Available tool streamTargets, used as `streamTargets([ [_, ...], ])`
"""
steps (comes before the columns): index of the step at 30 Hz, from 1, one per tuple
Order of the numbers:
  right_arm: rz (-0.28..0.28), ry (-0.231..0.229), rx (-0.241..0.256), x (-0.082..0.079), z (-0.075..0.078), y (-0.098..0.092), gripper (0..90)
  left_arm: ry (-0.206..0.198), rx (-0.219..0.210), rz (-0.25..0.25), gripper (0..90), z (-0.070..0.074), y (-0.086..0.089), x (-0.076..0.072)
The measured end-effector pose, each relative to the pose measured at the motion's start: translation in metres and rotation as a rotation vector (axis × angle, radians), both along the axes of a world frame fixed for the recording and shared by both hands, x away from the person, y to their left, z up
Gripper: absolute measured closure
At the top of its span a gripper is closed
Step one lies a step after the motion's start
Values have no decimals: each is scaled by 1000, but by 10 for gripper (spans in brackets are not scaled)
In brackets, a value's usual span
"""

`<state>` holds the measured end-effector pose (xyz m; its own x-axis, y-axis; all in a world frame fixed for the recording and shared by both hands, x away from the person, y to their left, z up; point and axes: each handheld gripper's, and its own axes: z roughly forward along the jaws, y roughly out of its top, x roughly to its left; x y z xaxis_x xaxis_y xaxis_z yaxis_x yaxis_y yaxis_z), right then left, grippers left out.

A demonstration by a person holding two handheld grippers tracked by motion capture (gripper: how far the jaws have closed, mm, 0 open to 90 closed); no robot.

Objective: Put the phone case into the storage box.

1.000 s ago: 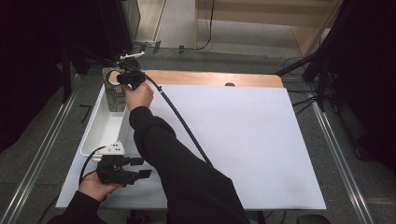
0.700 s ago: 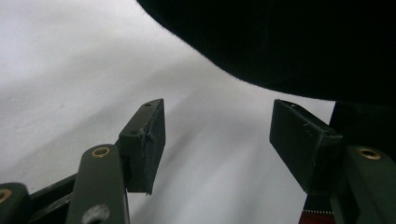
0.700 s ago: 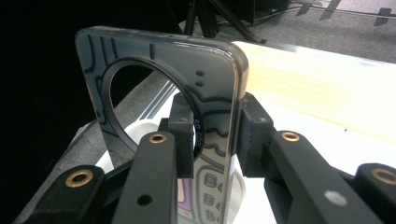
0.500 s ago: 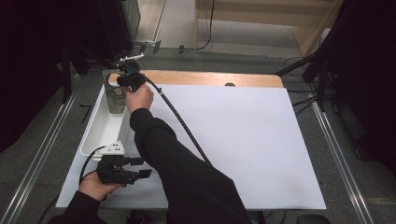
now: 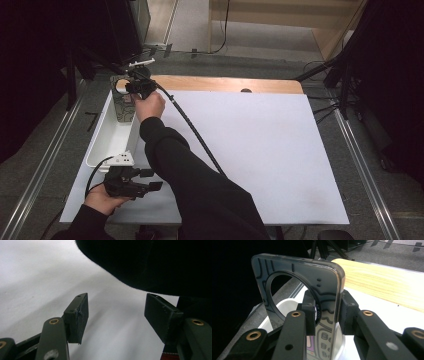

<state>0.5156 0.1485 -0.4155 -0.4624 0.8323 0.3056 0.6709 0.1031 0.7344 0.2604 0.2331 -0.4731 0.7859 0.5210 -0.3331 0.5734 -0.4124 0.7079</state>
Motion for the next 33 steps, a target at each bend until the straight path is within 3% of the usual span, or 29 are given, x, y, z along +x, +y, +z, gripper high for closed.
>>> streamTargets([
  [16, 0, -11, -30, 1, 0, -1, 662, 1, 3, -3, 357, 0, 0, 1],
  [23, 8, -11, -26, 2, 1, -4, 585, 0, 1, 0, 357, 0, 0, 1],
  [28, 21, -2, -13, 2, 1, -4, 388, 0, -2, 2, 357, -1, 0, 1],
  [33, 11, -5, -43, 2, 2, -5, 320, -2, 4, 1, 357, 0, -1, 1],
])
